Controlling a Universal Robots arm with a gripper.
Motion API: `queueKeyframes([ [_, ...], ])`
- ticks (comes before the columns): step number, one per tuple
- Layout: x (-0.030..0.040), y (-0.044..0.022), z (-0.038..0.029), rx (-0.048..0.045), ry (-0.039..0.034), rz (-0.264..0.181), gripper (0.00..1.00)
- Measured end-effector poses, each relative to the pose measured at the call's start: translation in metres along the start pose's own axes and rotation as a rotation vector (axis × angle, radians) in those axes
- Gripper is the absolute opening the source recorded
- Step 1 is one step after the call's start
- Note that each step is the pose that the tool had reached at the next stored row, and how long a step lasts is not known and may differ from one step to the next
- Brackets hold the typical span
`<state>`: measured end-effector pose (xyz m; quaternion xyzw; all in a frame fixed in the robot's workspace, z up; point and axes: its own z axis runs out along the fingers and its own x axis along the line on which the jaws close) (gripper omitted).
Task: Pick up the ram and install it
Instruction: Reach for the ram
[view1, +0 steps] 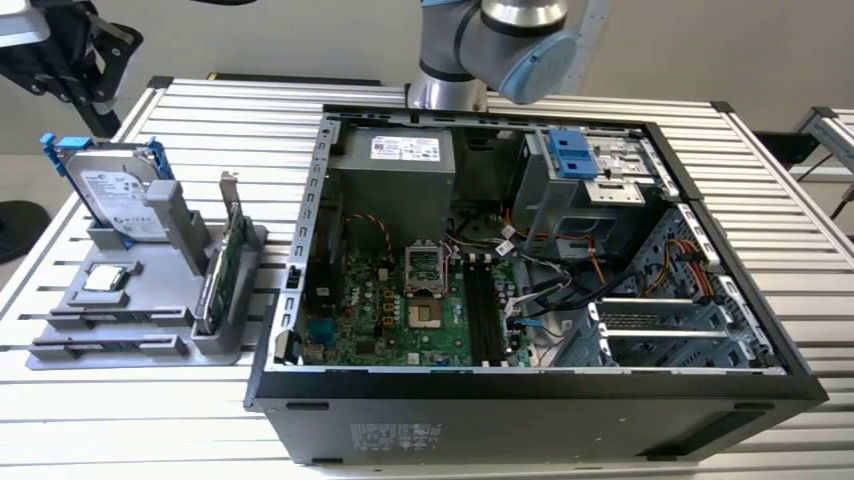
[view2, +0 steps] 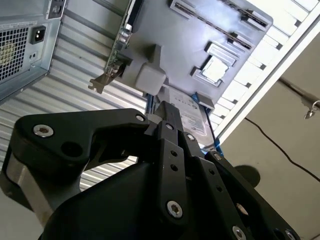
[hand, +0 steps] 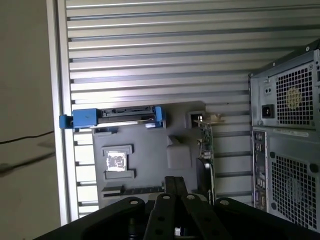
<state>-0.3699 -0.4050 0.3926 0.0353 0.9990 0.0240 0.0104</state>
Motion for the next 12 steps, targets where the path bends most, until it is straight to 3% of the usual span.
queueKeyframes([
  [12,0.0211,-0.0017,-0.0005,0.0000,0.0000,0.000,0.00],
])
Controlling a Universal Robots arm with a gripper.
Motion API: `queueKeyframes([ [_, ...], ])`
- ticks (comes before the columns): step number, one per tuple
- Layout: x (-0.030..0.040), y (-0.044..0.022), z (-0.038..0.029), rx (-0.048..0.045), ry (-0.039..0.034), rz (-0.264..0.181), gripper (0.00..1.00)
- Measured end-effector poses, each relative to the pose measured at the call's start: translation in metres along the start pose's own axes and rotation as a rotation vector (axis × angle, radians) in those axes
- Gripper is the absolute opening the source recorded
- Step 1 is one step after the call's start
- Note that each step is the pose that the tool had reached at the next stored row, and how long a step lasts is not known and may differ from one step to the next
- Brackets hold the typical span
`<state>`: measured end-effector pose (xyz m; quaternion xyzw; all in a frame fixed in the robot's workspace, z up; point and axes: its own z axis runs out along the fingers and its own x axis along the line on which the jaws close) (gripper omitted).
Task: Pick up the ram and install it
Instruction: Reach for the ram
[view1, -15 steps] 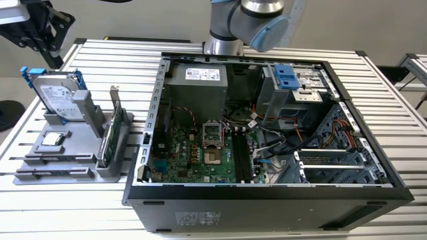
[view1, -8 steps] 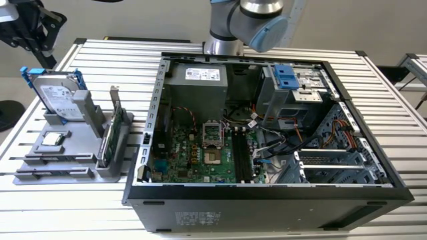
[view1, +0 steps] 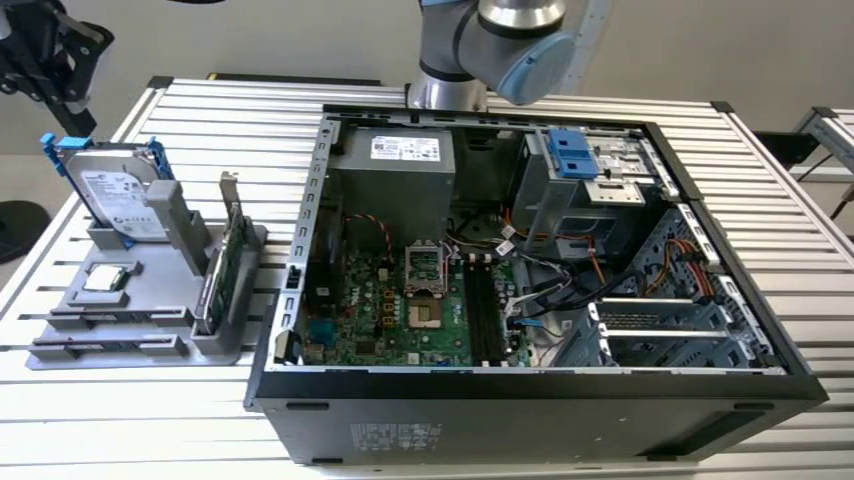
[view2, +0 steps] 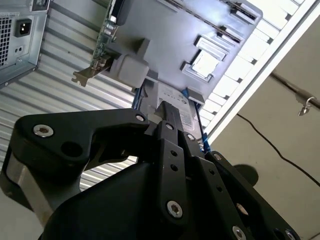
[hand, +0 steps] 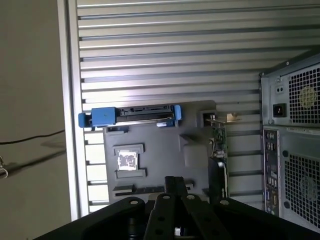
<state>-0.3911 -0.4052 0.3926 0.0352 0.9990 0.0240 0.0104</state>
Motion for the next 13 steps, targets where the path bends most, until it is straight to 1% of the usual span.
queueKeyframes([
  [13,0.0224,-0.0019,-0.0005,0.0000,0.0000,0.000,0.00],
])
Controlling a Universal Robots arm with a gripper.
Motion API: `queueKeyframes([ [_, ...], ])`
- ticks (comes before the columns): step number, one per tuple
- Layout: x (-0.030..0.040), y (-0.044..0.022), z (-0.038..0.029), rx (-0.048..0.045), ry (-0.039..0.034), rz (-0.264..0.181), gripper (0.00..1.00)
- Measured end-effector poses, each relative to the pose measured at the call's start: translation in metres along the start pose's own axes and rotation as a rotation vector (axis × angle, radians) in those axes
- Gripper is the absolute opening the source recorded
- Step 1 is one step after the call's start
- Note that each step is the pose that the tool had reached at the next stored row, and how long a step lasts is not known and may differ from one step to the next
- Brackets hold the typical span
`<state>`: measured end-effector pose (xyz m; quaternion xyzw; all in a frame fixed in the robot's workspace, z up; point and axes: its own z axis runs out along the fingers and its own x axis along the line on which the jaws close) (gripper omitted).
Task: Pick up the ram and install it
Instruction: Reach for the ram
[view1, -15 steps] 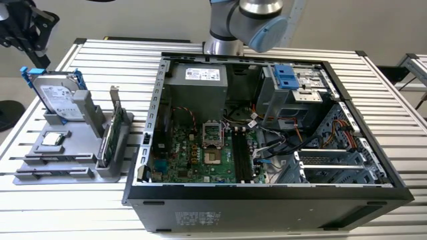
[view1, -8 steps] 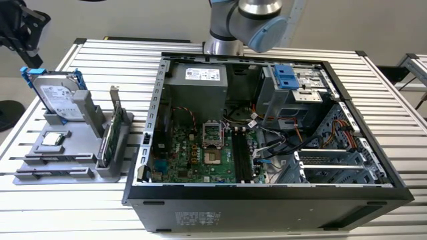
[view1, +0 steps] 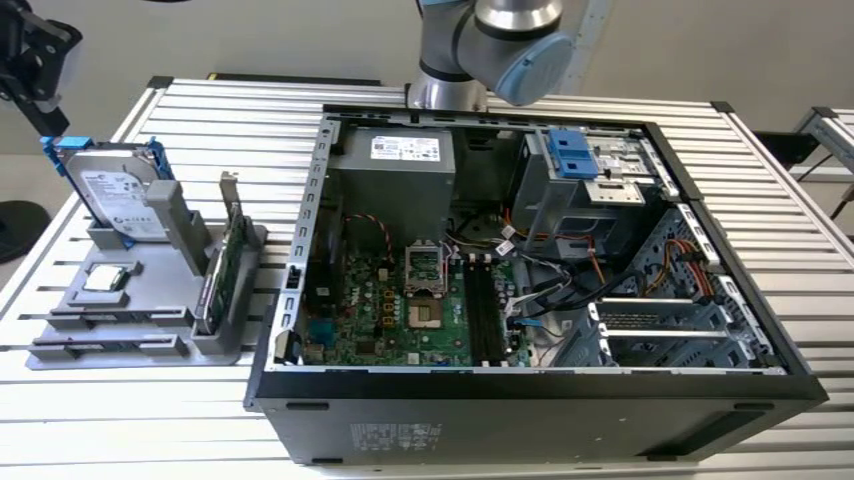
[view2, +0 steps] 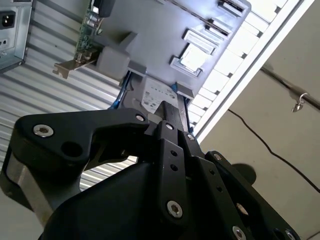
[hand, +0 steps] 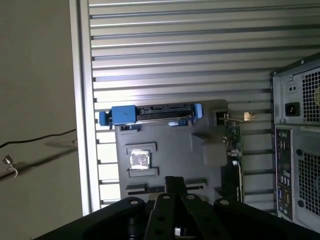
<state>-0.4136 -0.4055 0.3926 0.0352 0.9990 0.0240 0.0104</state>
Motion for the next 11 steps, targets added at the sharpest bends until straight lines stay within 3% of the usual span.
queueKeyframes([
  [11,0.0028,-0.0014,-0.0001,0.0000,0.0000,0.000,0.00],
])
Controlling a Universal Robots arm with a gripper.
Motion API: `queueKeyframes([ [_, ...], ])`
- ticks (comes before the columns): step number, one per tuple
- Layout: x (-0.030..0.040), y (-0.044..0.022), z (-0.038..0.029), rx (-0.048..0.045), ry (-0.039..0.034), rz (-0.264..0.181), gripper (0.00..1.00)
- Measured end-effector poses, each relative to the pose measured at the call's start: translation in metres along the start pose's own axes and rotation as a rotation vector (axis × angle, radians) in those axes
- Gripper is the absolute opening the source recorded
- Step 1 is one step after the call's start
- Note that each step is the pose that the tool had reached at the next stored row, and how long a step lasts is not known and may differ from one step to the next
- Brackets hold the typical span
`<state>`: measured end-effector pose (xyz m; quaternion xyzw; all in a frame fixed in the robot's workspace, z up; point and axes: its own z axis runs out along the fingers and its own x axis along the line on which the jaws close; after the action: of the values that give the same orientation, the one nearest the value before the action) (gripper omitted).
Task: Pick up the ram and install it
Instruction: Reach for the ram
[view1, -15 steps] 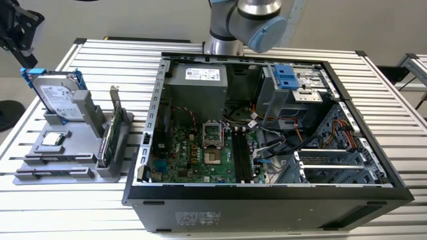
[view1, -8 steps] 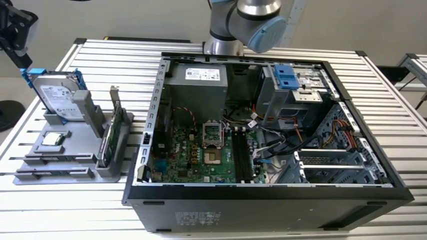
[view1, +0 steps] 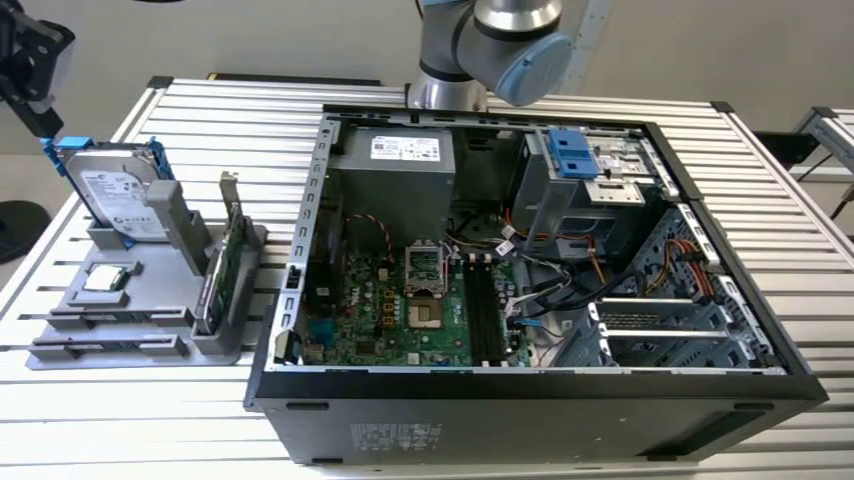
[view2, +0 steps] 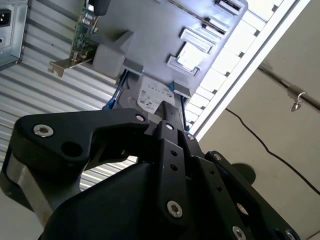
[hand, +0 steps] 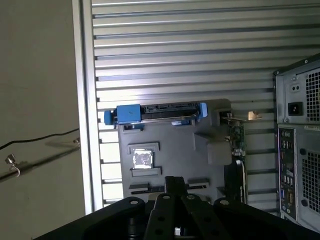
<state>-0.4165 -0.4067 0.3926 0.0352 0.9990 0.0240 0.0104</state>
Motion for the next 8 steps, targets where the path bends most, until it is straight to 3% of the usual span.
queueKeyframes([
  [8,-0.0002,-0.0032,-0.0002,0.0000,0.0000,0.000,0.00],
])
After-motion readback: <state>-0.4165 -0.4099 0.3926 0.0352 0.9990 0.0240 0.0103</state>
